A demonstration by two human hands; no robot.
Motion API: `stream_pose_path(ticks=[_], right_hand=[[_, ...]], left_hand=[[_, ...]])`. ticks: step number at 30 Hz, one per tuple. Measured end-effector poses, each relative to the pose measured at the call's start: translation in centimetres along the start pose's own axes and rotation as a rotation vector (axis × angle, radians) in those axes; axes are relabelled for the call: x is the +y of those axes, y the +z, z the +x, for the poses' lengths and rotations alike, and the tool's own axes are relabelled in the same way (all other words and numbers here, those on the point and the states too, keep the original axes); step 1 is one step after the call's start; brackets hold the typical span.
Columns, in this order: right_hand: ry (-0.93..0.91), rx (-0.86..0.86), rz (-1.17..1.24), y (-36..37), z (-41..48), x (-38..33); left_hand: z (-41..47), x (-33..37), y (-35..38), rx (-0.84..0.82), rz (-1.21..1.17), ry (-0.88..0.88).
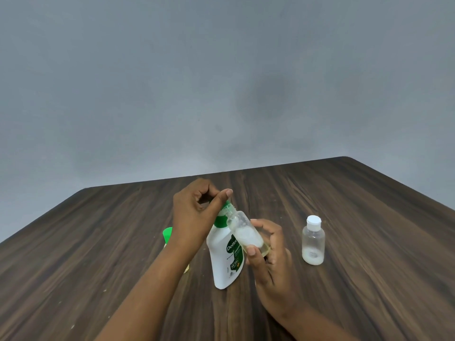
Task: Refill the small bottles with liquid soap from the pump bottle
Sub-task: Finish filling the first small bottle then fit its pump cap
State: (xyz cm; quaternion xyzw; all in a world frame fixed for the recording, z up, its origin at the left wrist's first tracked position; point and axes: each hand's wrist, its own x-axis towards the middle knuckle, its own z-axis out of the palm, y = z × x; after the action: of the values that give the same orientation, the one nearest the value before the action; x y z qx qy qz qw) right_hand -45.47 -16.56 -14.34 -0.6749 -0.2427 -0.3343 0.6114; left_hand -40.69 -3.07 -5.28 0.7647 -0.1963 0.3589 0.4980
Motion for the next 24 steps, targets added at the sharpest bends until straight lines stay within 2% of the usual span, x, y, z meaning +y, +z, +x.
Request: stream_pose_path(ticks=[7,14,24], right_hand=[[-0.019,-0.008,0.001,0.0,-0.1,0.3],[0.016,0.001,0.0,0.1,0.0,0.5],[-0.017,-0.016,0.007,-0.1,-0.2,0.6]], left_hand=[[-0.6,-0.2,0.3,0.05,-0.058,-0.026],[0.7,1.2,-0.3,-0.033,0.072,0.039],[-0.8,-0.2,0.5,0.056,0.002,-0.013]])
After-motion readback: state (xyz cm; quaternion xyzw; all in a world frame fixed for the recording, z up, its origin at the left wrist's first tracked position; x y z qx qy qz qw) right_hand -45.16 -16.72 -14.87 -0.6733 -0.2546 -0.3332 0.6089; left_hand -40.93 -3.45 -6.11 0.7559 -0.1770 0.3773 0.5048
